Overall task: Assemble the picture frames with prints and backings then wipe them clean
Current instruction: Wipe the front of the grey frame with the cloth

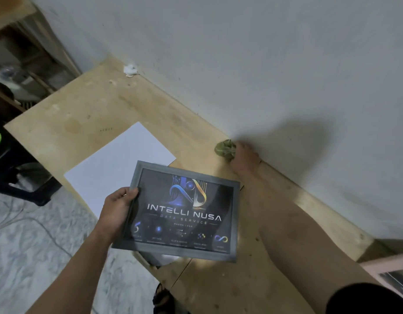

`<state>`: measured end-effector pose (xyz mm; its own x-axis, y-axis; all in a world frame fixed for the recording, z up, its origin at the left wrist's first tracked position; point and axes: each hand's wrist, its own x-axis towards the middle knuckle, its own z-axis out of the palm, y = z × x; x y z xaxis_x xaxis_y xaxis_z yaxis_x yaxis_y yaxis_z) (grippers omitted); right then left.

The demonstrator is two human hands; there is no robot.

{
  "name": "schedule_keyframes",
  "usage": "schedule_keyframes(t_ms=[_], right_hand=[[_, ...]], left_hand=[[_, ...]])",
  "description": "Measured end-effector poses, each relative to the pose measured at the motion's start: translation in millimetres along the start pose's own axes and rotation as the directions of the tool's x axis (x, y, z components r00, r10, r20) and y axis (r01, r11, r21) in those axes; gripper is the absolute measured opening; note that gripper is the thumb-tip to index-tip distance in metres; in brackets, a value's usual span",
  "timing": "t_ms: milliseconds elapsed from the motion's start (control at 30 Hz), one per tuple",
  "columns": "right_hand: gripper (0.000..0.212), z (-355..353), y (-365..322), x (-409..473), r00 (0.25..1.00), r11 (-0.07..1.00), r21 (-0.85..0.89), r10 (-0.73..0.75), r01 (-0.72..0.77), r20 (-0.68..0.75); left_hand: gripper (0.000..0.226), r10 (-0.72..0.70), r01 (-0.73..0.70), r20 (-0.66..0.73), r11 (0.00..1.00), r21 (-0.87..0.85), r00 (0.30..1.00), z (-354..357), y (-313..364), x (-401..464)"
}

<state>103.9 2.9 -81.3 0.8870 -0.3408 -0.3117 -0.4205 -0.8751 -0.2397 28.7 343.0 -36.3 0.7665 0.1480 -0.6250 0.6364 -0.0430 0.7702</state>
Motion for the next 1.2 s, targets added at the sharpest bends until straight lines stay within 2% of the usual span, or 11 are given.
schedule_keyframes(t_ms=[67,133,300,400,500,700,767,933,1067,1133,1200], right_hand=[[0.022,-3.6,4.0,-2.8,0.998,0.972,0.233,0.037,-0.023,-0.056],[0.015,-15.8,11.3,-10.9,0.998,0.912,0.409,0.055,-0.034,-0.04],[0.01,-78.0,27.3,-71.1,0.972,0.819,0.573,0.126,0.012,-0.201],[0.035,-115.1,28.4,-124.7,0.946,0.829,0.549,0.087,0.105,-0.311],[0.066,-137.5,26.2,-160.5,0.869,0.856,0.429,-0.044,0.287,-0.493],[0.086,-147.8,20.7,-255.0,0.749,0.903,0.047,-0.323,0.426,-0.578],[0.088,-134.2,16.2,-289.5,0.735,0.884,0.027,-0.37,0.466,-0.568],[0.095,-98.5,26.4,-373.8,0.787,0.856,0.05,-0.448,0.514,-0.425],[0.088,-123.8,48.9,-410.2,0.826,0.842,0.109,-0.48,0.528,-0.294],[0.082,-158.4,59.3,-420.3,0.834,0.835,0.208,-0.422,0.51,-0.354],[0.079,-196.6,66.8,-421.0,0.787,0.8,0.297,-0.315,0.521,-0.531]], left_hand=[[0.023,0.004,-0.004,0.001,1.0,0.011,1.0,-0.6,2.9,0.9],[0.021,0.016,-0.016,0.004,1.0,0.015,1.0,1.0,6.1,-0.2],[0.023,0.066,-0.069,0.105,0.997,0.018,0.992,3.8,24.4,-22.8],[0.023,0.148,-0.15,0.163,0.989,0.0,0.975,11.2,42.4,-50.8],[0.029,0.224,-0.227,0.226,0.974,-0.013,0.948,18.6,60.7,-78.2],[0.033,0.416,-0.383,0.337,0.909,-0.163,0.845,15.2,90.8,-161.1],[0.031,0.451,-0.399,0.334,0.891,-0.215,0.828,14.2,97.3,-179.2],[0.021,0.475,-0.396,0.328,0.874,-0.281,0.816,11.3,101.1,-217.0],[0.024,0.484,-0.413,0.336,0.872,-0.262,0.808,17.6,95.3,-233.7],[0.025,0.481,-0.401,0.357,0.874,-0.276,0.801,25.5,92.5,-245.5],[0.021,0.484,-0.383,0.377,0.869,-0.312,0.79,35.5,90.7,-259.8]])
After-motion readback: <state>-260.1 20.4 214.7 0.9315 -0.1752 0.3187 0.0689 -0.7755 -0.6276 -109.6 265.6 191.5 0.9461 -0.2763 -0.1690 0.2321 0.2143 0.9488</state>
